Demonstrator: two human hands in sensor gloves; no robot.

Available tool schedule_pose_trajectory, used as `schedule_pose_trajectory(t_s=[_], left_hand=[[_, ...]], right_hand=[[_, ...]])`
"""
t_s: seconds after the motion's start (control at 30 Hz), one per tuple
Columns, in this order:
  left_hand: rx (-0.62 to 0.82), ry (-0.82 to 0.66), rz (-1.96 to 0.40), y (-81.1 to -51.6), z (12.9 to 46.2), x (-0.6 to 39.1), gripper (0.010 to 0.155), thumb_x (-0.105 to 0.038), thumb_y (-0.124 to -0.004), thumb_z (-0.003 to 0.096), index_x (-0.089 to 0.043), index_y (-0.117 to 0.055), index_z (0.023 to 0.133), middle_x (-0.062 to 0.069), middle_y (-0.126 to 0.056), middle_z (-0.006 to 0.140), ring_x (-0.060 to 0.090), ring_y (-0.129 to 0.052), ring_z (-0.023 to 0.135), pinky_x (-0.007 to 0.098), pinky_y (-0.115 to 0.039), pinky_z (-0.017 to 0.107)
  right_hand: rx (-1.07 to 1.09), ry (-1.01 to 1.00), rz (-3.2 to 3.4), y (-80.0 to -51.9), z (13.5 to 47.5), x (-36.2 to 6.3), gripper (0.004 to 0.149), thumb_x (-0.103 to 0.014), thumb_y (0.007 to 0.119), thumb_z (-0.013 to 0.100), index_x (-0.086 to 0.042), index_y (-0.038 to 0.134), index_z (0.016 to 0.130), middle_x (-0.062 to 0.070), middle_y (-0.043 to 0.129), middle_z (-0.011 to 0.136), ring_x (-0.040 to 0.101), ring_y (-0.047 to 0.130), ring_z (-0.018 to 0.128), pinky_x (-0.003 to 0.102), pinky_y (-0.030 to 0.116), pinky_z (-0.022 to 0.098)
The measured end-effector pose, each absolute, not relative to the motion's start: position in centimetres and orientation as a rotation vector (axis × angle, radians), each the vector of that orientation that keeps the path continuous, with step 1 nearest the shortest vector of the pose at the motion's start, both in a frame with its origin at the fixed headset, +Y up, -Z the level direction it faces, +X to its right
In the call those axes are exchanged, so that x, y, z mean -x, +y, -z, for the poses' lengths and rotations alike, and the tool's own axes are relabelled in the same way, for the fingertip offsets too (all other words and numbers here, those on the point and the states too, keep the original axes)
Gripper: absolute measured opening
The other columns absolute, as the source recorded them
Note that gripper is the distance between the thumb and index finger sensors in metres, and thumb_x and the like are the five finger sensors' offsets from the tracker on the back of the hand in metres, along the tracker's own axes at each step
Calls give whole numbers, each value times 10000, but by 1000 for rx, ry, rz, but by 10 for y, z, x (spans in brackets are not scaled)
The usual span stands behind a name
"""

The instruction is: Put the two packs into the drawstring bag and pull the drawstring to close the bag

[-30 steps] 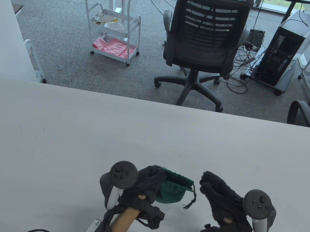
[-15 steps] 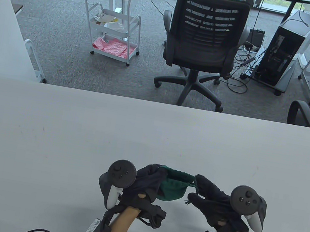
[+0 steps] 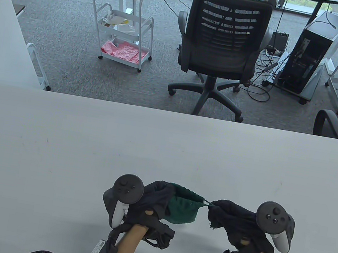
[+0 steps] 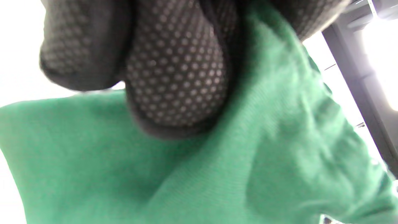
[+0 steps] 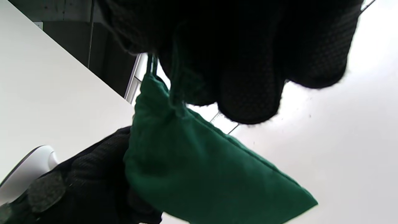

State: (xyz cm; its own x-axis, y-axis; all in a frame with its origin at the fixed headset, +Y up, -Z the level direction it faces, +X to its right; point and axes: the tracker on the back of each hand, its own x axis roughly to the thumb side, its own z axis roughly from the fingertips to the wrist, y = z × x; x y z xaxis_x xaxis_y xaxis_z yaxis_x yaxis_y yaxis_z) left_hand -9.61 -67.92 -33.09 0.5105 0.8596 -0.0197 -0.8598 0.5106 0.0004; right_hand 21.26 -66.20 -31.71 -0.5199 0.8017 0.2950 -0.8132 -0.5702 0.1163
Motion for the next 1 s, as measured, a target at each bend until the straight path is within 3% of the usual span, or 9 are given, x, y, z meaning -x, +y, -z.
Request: schedule_pose_trajectory(t_s=[0.13, 0.4, 1.0], left_hand=[[23, 14, -1023, -681, 328, 96, 459, -498, -744, 528, -143, -896, 777, -5, -1036, 507, 94, -1127, 258, 335, -994, 281], [135, -69, -991, -688, 328, 87, 490, -554, -704, 534, -179, -902, 780, -6, -1041, 545, 132, -1129, 299, 365, -982, 312], [200, -131, -953, -692, 328, 78, 523, -583, -664, 535, -203, -893, 812, 21, -1033, 639, 203, -1124, 415, 427, -954, 390]], right_hand=[[-356, -132, -2191, -657, 315, -215, 396, -361, 789, 479, -95, 907, 748, 96, 1032, 555, 210, 1090, 379, 453, 937, 368], [-315, -349, -2193, -645, 307, -219, 388, -368, 783, 488, -116, 900, 757, 83, 1023, 578, 214, 1081, 413, 458, 928, 394], [-336, -469, -2155, -638, 301, -217, 384, -379, 787, 493, -125, 899, 759, 76, 1022, 585, 209, 1083, 421, 454, 929, 403]])
